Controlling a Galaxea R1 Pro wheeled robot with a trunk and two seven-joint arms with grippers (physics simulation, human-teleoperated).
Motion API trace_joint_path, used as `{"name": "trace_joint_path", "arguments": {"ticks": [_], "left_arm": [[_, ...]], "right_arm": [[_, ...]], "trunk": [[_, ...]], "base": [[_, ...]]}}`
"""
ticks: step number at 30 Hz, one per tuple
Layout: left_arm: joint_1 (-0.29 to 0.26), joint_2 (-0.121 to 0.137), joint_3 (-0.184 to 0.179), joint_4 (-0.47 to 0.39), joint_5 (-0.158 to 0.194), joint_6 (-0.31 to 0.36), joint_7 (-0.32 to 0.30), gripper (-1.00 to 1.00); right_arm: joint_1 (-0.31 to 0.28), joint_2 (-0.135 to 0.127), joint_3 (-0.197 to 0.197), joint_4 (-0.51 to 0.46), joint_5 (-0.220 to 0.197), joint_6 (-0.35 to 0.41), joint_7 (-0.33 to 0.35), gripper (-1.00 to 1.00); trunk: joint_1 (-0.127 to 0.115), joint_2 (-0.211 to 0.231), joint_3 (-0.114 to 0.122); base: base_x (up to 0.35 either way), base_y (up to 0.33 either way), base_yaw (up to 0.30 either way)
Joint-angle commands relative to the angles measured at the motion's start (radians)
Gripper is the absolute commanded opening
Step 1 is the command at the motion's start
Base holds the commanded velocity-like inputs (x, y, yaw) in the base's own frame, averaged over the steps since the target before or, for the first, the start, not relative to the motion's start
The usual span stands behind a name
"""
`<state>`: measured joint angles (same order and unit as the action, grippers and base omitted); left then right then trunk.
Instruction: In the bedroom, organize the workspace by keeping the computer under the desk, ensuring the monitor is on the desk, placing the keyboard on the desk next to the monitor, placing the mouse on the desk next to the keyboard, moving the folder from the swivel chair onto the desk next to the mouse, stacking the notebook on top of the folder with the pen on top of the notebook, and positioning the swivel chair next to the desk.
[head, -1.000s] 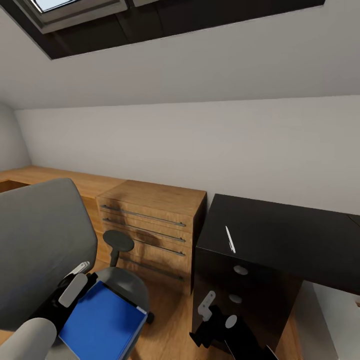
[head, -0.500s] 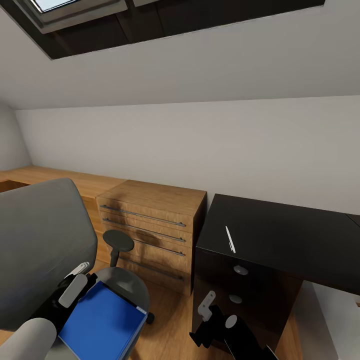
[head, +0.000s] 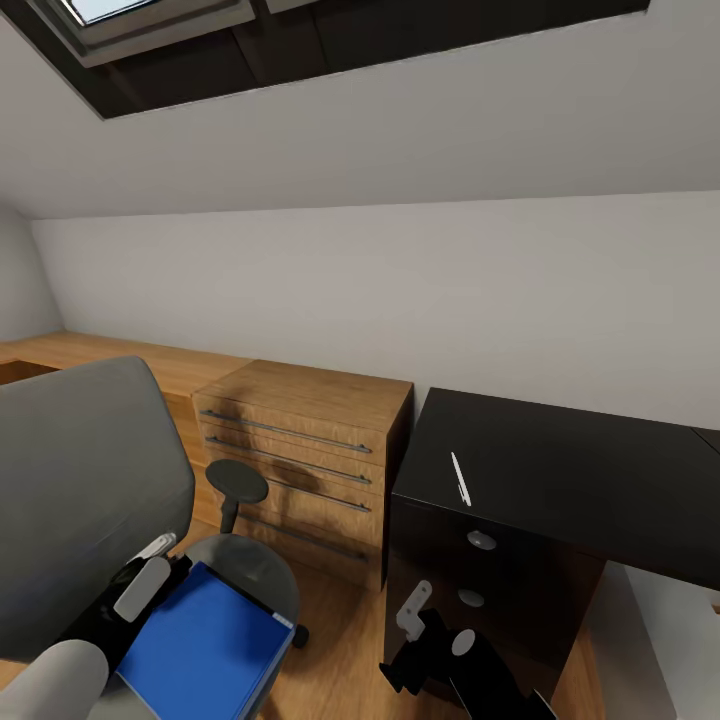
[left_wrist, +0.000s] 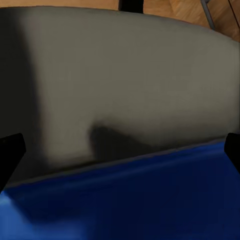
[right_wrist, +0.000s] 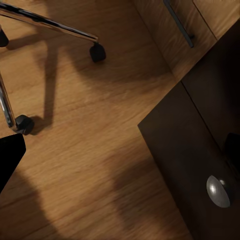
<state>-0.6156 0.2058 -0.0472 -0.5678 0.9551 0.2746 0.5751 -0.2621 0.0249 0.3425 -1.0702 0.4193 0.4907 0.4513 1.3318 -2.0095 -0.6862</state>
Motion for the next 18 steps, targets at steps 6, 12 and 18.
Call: {"name": "trace_joint_path", "arguments": {"ticks": [6,12,18], "left_arm": [[-0.001,0.008,-0.005,0.026,0.005,0.003,-0.026,1.00],[-0.001,0.011,-0.004,0.038,0.005,0.002,-0.041,1.00],[-0.001,0.012,-0.004,0.042,0.006,0.002,-0.044,1.00]], "right_arm": [[0.000,-0.002,0.000,-0.005,0.010,0.003,0.007,1.00],[0.000,-0.003,0.000,-0.006,0.010,0.003,0.007,1.00],[-0.001,-0.004,0.000,-0.007,0.010,0.003,0.007,1.00]], "trunk": [[0.000,-0.001,-0.001],[0.000,-0.001,-0.001],[0.000,-0.001,-0.001]], "base": [[0.000,0.000,0.000],[0.000,0.000,0.000],[-0.018,-0.013,0.000]]}}
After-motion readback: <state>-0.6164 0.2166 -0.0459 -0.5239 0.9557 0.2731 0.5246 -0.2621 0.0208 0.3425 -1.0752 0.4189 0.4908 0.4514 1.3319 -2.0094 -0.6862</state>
